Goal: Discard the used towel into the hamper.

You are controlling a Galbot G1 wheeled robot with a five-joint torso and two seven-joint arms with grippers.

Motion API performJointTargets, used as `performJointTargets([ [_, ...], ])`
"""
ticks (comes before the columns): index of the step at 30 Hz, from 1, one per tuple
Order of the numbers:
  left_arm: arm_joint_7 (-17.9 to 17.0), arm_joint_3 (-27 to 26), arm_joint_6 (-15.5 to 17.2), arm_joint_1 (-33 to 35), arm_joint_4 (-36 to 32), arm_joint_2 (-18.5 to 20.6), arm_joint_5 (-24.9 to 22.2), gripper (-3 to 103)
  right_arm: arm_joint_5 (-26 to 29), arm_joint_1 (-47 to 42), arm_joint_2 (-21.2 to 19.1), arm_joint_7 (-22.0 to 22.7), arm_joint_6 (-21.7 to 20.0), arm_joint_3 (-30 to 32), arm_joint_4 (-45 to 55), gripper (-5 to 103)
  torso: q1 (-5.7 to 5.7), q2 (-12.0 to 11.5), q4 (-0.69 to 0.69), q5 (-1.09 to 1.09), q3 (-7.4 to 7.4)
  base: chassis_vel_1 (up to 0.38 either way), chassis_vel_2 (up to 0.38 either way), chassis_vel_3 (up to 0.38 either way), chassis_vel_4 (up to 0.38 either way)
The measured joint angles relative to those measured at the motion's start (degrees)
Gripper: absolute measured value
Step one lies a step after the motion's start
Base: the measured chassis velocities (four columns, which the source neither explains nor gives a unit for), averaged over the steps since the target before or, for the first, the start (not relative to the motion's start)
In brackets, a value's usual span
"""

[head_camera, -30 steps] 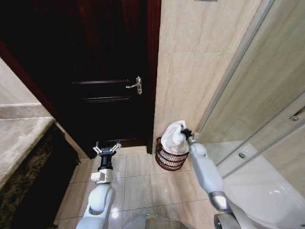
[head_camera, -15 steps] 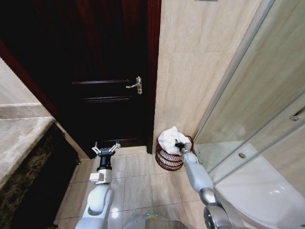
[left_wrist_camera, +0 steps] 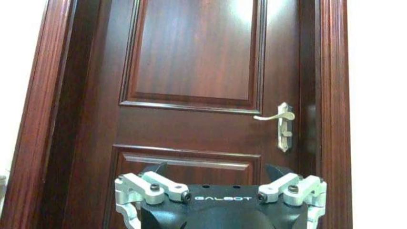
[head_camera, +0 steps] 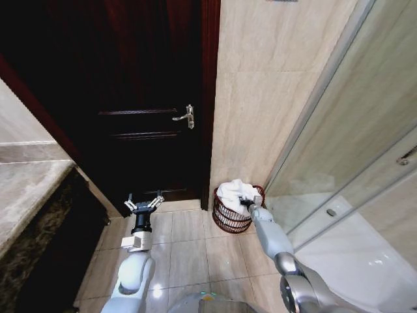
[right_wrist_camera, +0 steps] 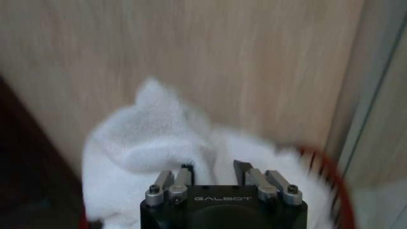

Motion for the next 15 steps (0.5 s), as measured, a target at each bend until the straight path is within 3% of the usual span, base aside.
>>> performJointTargets([
  [2, 0.00, 0.00, 0.01, -0.07, 0.00, 0.03, -0.06, 100, 0.16, -0.73, -0.45, 0.36, -0.32, -0.01, 2.27, 43, 0.00, 0.00, -0.01, 0.00, 0.00, 0.000, 0.000, 0.000, 0.000],
  [4, 0.05, 0.18, 0.02, -0.56, 0.42, -0.13, -0.16, 100, 0.40, -4.52, -3.20, 1.07, -1.39, -0.21, 12.67, 54, 0.00, 0.00, -0.02, 0.00, 0.00, 0.000, 0.000, 0.000, 0.000],
  [5, 0.05, 0.18, 0.02, -0.56, 0.42, -0.13, -0.16, 100, 0.40, -4.52, -3.20, 1.07, -1.39, -0.21, 12.67, 54, 0.00, 0.00, -0.02, 0.00, 0.00, 0.000, 0.000, 0.000, 0.000],
  [9, 0.27, 1.02, -0.30, -1.28, 1.39, -0.85, -0.16, 100, 2.85, -10.05, -6.74, 1.72, -2.92, -0.23, 25.63, 75, 0.00, 0.00, -0.03, -0.01, 0.00, 0.000, 0.000, 0.000, 0.000],
  [15, 0.76, 1.09, -0.67, -1.58, 1.58, -0.81, -0.31, 100, 3.50, -9.75, -7.81, 1.44, -0.99, -0.63, 26.92, 91, -0.01, 0.00, -0.03, 0.00, 0.00, 0.000, 0.000, 0.000, 0.000],
])
